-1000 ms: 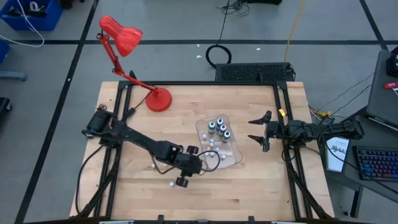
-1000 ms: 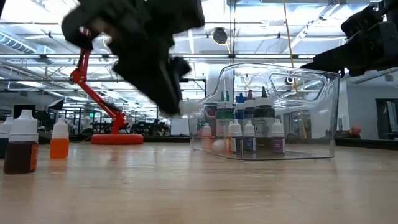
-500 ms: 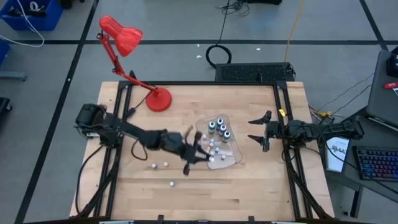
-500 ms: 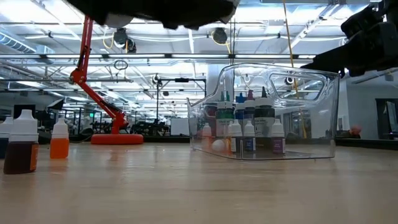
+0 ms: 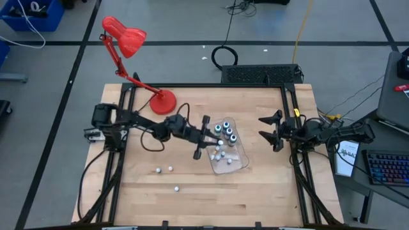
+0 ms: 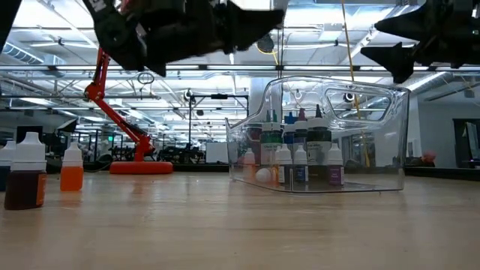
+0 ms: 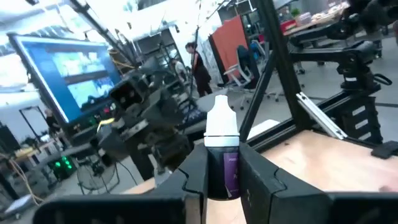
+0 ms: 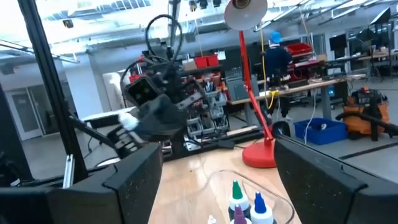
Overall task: Pick & Place food coloring
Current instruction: Put the purple food coloring bottle into the transparent container
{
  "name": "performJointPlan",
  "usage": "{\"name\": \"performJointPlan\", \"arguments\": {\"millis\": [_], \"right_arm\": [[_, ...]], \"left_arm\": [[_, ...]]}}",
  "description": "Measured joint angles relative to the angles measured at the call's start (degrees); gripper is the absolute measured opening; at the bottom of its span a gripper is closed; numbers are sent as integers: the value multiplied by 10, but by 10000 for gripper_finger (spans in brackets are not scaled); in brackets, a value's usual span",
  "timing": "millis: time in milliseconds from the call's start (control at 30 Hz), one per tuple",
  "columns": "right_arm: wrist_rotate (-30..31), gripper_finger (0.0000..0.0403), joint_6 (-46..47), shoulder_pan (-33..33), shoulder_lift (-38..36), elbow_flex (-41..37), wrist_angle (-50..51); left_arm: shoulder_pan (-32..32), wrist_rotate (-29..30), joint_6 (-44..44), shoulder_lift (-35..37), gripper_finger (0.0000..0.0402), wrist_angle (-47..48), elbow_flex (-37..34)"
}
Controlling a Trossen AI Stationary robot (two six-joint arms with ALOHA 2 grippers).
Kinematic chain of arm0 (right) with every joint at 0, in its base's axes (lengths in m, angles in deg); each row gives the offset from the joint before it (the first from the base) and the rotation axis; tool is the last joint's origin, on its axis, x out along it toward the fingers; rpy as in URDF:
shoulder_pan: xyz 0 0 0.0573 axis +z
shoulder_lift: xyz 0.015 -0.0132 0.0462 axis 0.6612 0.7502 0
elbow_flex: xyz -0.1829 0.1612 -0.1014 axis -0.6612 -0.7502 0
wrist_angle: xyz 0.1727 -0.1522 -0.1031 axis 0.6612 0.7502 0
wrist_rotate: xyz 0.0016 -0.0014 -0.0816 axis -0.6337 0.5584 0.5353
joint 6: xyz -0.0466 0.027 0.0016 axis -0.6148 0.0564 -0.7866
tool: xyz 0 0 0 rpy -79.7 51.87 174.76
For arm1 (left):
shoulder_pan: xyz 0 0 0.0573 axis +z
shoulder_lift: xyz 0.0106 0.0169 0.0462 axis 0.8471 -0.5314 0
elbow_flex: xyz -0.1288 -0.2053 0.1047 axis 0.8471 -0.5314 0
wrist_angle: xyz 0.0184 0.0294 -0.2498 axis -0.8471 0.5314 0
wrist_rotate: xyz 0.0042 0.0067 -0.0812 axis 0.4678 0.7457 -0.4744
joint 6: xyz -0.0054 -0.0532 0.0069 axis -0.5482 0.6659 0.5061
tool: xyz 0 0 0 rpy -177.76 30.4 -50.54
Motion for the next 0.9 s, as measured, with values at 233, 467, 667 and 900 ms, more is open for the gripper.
{"name": "performJointPlan", "arguments": {"millis": [233,467,667,900], "right_arm": [[18,295,-25,0,6,0,-15],[45,295,-112,0,101,1,-177],[31,295,-93,0,227,0,-290],[28,295,-112,0,401,20,-447]], "left_arm": [[29,-15,32,-49,61,-68,2],[37,-21,45,-62,61,-82,8],[37,-18,44,-62,61,-88,8],[42,-16,54,-62,60,-86,8]]}}
